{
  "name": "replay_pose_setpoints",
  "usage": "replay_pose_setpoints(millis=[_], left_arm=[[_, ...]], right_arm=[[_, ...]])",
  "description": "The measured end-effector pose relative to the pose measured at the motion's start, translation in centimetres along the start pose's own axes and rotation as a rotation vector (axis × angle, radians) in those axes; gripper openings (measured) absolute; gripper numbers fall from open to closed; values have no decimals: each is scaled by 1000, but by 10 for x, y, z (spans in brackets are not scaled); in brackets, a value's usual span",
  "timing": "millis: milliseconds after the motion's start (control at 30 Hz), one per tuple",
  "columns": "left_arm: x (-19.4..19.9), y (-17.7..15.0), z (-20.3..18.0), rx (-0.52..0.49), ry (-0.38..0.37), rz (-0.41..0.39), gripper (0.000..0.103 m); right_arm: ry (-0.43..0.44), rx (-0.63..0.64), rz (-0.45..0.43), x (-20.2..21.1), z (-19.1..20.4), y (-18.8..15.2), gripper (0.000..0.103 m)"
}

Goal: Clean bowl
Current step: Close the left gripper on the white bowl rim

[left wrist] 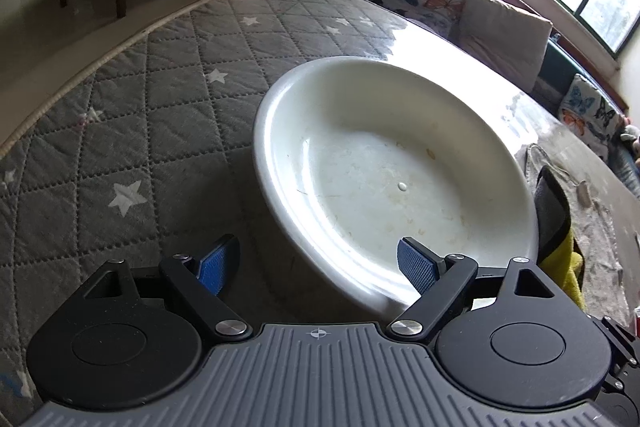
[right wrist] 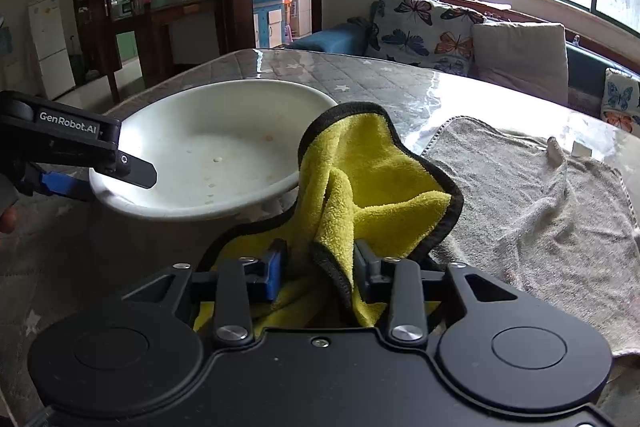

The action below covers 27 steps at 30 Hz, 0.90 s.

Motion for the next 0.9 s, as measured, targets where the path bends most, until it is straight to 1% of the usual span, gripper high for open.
replay_pose_setpoints(millis=[67,100,133,167,200,267,300,333,433,600,767,900], left_arm=[[1,0,0,-30,20,-3,66],[1,0,1,-42,24,-4,62],[2,0,2,-55,26,-6,56],[2,0,3,-57,18,-7,50],[2,1,4,-52,3,-4,47],[2,2,6,-41,-31,5,35],[2,2,5,-40,-46,8,32],[2,2,5,-41,-59,12,31],[2,2,6,-48,-69,15,31],[2,4,16,-39,-100,46,28],[2,5,22,-79,-99,60,28],[2,6,25,-101,-104,69,28]], right_arm=[[3,-3,-4,1,-1,0,29],[5,-6,-7,2,-1,0,27],[7,-7,-9,3,-1,-1,26],[8,-10,-11,4,-1,-1,25],[10,-14,-12,4,-1,-1,24],[14,-17,-15,6,0,-2,23],[15,-16,-16,7,0,-2,23],[18,-15,-16,9,0,-3,23],[29,-11,-14,14,2,-5,22],[53,-21,-9,22,4,-9,22],[81,-5,-11,30,10,-11,22],[97,15,-5,28,19,-14,22]])
Point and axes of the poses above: each gripper's, at about its wrist camera, not at the fingertips, and x roughly against the way its jaws point, z to its left, y to its top, the point moved 7 cm from there along -x, roughly the way its jaws point, and after that the axes turned 10 degrees about -x, right-handed, at the moved point
